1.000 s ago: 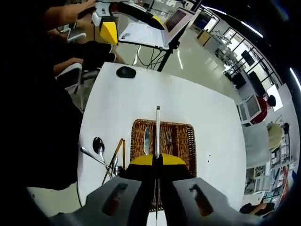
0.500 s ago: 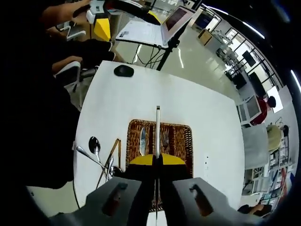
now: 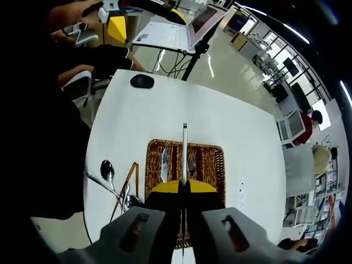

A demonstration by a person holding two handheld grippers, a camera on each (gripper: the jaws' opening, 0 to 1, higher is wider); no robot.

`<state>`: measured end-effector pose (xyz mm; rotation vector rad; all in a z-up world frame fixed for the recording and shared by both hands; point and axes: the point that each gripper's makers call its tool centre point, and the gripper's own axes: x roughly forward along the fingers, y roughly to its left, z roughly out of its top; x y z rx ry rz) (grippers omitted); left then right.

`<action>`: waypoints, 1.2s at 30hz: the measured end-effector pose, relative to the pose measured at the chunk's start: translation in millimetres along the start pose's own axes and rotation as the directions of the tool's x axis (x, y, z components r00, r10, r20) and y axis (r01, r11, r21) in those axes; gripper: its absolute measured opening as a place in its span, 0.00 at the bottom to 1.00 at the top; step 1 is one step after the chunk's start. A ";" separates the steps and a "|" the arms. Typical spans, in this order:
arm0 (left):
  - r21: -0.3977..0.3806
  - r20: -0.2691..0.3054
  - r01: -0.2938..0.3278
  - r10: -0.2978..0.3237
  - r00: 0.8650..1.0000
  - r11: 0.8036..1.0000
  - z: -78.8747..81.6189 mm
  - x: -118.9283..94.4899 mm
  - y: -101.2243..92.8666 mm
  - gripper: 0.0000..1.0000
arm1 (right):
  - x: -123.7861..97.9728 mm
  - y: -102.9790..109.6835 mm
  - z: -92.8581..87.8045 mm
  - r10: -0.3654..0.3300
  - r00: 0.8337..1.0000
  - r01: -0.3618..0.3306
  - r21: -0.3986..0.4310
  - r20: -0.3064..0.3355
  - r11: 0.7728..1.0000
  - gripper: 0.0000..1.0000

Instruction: Arrange the knives, forks, and spoons in their matching storage slots by inserting each utensil handle-first until every utensil is classified and aligned in the correct compartment

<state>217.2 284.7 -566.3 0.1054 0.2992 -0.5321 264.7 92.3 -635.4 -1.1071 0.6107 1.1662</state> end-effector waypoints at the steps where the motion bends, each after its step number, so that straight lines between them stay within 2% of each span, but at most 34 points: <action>1: -0.002 -0.003 0.003 -0.003 1.000 1.000 -1.0 0.2 -0.4 1.00 | 1.5 0.6 -0.2 0.003 1.000 -0.003 0.001 -0.002 1.000 0.00; 13: 0.013 -0.011 -0.001 0.002 1.000 1.000 -5.9 -3.9 3.6 1.00 | 18.7 8.2 -4.7 0.016 1.000 -0.016 -0.002 -0.013 1.000 0.00; 16: 0.013 -0.012 -0.004 0.004 1.000 1.000 -6.3 -4.8 4.0 1.00 | 26.9 6.0 -7.5 0.007 1.000 -0.007 0.019 0.007 1.000 0.00; 22: 0.030 -0.018 0.005 -0.004 1.000 1.000 -7.8 -6.7 0.8 1.00 | 41.1 14.4 -13.9 0.021 1.000 -0.021 0.012 -0.005 1.000 0.00; 30: 0.061 -0.046 0.016 -0.013 0.999 0.998 -12.0 -8.7 -3.0 1.00 | 48.5 19.4 -12.5 0.036 0.999 -0.036 0.011 -0.003 0.999 0.00; 36: 0.075 -0.036 0.015 -0.013 0.999 0.997 -9.0 -10.2 -3.1 1.00 | 54.2 20.6 -12.7 0.043 0.999 -0.043 0.014 -0.011 0.999 0.00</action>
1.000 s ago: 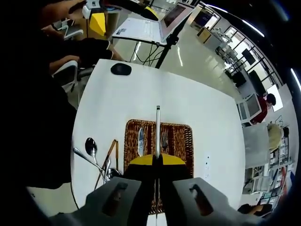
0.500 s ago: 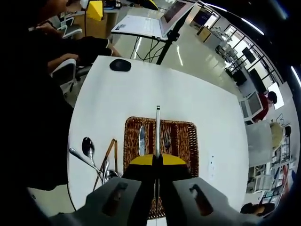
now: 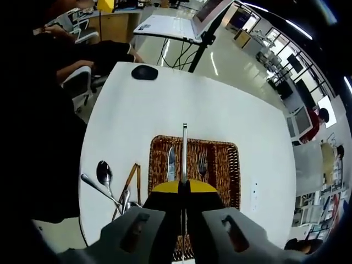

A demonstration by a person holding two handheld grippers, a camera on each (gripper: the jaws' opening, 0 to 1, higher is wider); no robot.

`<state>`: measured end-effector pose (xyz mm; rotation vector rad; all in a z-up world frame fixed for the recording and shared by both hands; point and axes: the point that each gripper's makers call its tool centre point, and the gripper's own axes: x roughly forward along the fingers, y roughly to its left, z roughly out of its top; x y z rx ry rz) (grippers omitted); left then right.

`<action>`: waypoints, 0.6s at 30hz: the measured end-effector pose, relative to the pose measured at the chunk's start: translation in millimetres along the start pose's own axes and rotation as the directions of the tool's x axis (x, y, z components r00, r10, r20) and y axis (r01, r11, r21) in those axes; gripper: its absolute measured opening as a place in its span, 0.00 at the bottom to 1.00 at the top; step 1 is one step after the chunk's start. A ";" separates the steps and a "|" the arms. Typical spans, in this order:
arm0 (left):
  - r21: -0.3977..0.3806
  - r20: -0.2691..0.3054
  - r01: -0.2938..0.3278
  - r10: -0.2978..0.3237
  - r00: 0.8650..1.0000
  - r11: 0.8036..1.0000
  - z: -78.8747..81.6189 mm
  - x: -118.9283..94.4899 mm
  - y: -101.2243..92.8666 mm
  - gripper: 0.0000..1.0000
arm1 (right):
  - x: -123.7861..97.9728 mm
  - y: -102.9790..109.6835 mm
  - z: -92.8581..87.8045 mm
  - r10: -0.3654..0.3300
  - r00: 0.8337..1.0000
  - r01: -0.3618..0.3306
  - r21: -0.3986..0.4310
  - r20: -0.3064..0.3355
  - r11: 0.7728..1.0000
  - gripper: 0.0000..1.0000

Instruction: Arrange the knives, forks, and spoons in their matching storage slots by inserting each utensil handle-first until every utensil is classified and aligned in the correct compartment

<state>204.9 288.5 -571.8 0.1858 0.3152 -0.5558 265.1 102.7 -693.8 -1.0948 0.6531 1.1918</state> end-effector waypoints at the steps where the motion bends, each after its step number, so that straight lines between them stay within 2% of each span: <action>1: -0.003 0.001 0.000 0.000 1.000 1.000 0.0 -0.4 0.2 1.00 | 1.0 0.7 0.0 0.001 1.000 -0.001 0.001 -0.002 1.000 0.00; 7: -0.008 0.012 0.009 -0.009 1.000 1.000 -0.9 -2.4 -1.0 1.00 | 12.3 3.5 -4.4 0.009 1.000 -0.009 0.001 -0.023 1.000 0.00; 9: -0.005 0.013 0.031 -0.031 0.999 1.000 -1.5 -2.1 -4.8 1.00 | 16.7 5.1 -6.8 0.014 0.999 -0.014 -0.001 -0.029 1.000 0.00; 14: 0.048 -0.037 0.085 -0.083 0.996 0.995 -7.8 1.8 -18.0 1.00 | 27.3 8.9 -14.7 0.030 0.999 -0.029 0.009 -0.046 1.000 0.00; 18: 0.056 -0.077 0.108 -0.104 0.992 0.993 -14.2 5.6 -24.4 1.00 | 34.9 10.8 -19.3 0.041 0.998 -0.040 0.016 -0.057 0.999 0.00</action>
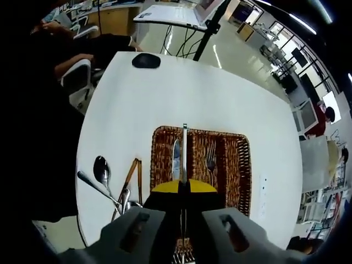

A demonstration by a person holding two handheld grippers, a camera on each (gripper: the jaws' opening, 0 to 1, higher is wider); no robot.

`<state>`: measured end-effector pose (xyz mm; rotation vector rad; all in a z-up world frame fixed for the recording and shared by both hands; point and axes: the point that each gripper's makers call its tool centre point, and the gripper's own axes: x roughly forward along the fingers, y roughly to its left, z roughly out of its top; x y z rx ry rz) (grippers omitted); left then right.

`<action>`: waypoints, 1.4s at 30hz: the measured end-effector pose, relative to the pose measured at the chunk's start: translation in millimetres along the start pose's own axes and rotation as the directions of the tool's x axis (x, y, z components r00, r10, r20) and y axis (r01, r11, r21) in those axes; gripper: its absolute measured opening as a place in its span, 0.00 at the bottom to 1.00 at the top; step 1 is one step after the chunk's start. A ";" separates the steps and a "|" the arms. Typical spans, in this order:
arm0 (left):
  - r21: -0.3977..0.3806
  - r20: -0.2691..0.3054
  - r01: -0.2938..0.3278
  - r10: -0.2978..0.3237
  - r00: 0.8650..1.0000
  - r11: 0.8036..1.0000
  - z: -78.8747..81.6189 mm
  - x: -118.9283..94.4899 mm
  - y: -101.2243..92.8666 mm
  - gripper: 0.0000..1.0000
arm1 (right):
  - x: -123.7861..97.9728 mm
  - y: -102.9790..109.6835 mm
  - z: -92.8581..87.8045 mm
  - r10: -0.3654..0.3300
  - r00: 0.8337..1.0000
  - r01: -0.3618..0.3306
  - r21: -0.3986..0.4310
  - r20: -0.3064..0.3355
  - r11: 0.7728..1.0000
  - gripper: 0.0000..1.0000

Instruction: Arrange the knives, forks, and spoons in their matching storage slots by inserting each utensil handle-first until every utensil is classified and aligned in the correct compartment

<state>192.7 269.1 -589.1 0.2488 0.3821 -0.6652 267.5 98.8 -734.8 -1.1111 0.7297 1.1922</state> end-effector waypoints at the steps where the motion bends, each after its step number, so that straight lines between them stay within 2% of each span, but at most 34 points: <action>1: -0.003 -0.002 0.002 -0.002 1.000 1.000 -0.8 0.7 -0.4 1.00 | 2.0 0.2 -0.7 0.002 1.000 -0.002 0.004 -0.001 1.000 0.00; 12: -0.016 -0.022 0.005 -0.005 1.000 1.000 -8.3 4.0 2.7 1.00 | 27.8 3.3 -11.0 0.008 1.000 -0.008 0.013 -0.016 1.000 0.00; 21: -0.013 -0.025 -0.010 0.009 1.000 1.000 -9.4 5.8 9.4 1.00 | 43.1 4.8 -11.8 0.024 1.000 -0.024 0.027 -0.014 0.999 0.00; 26: -0.027 -0.041 -0.017 0.016 0.999 0.999 -14.8 6.7 13.1 1.00 | 55.5 6.3 -10.9 0.035 0.999 -0.035 0.026 -0.027 0.999 0.00; 29: -0.018 -0.049 -0.018 0.017 0.999 1.000 -16.5 6.2 13.9 1.00 | 62.1 7.6 -14.3 0.050 0.998 -0.048 0.052 -0.048 0.998 0.00; 42: -0.043 -0.047 -0.041 0.039 0.998 0.998 -25.2 -2.7 29.0 1.00 | 87.4 11.6 -19.7 0.092 0.992 -0.088 0.052 -0.088 0.995 0.00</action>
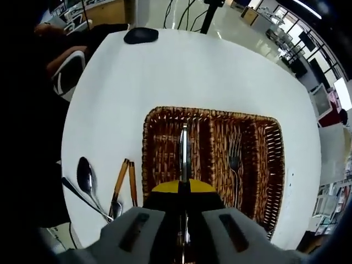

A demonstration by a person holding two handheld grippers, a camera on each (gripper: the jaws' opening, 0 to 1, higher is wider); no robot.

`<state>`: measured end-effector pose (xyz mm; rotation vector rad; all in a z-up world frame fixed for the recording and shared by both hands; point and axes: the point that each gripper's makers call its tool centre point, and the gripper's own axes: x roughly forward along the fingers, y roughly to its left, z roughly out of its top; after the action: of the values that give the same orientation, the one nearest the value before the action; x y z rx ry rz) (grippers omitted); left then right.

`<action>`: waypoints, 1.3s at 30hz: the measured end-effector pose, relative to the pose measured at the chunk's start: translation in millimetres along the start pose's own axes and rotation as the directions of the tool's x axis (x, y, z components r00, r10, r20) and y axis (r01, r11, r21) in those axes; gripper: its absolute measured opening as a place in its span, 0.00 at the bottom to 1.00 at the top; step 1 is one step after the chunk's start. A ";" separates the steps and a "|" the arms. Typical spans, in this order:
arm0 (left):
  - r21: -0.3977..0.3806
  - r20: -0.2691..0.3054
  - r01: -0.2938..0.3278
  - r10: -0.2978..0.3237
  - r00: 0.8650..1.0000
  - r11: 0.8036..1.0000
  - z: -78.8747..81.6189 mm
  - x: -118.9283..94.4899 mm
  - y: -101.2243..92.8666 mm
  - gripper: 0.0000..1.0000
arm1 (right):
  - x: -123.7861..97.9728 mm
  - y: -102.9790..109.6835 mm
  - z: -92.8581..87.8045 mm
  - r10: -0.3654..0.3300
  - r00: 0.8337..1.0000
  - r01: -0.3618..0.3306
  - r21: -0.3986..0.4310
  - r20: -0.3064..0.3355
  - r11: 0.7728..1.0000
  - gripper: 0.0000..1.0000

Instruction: Arrange the knives, forks, and spoons in their matching storage slots by inserting each utensil handle-first until every utensil is classified and aligned in the correct compartment

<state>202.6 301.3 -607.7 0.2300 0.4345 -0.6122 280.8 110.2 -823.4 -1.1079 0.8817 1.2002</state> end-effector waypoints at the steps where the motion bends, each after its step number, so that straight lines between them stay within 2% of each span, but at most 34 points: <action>1: -0.005 0.005 -0.002 0.002 1.000 1.000 -0.2 -1.1 1.3 1.00 | 3.6 0.9 0.4 0.004 1.000 -0.004 -0.003 -0.005 1.000 0.00; 7: -0.015 0.003 -0.007 0.007 1.000 1.000 -5.2 -5.5 3.8 1.00 | 13.2 4.5 0.5 0.020 1.000 -0.021 -0.006 -0.023 1.000 0.00; 11: -0.020 0.002 -0.011 0.011 1.000 1.000 -9.1 -9.0 6.5 1.00 | 23.9 4.6 -5.3 0.031 0.998 -0.031 -0.004 -0.057 1.000 0.00; 19: -0.029 -0.001 -0.031 0.031 1.000 0.999 -13.5 -15.9 10.4 1.00 | 32.5 10.4 -5.5 0.070 0.996 -0.072 -0.032 -0.064 0.997 0.00; 31: -0.036 -0.001 -0.052 0.052 0.999 0.998 -14.8 -19.5 14.8 1.00 | 42.7 6.6 -9.9 0.046 0.996 -0.048 -0.026 -0.073 0.999 0.00; 33: -0.037 0.002 -0.053 0.053 0.999 0.998 -14.3 -18.9 15.0 1.00 | 42.5 3.9 -8.7 0.028 0.997 -0.030 -0.026 -0.067 0.999 0.00; 39: -0.040 0.002 -0.055 0.055 0.998 0.998 -16.0 -17.6 14.8 1.00 | 42.0 6.2 -8.0 0.031 0.998 -0.034 -0.050 -0.051 0.998 0.01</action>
<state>193.4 327.2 -612.7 0.2021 0.4354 -0.5493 282.4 113.3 -866.5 -1.1732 0.9151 1.2318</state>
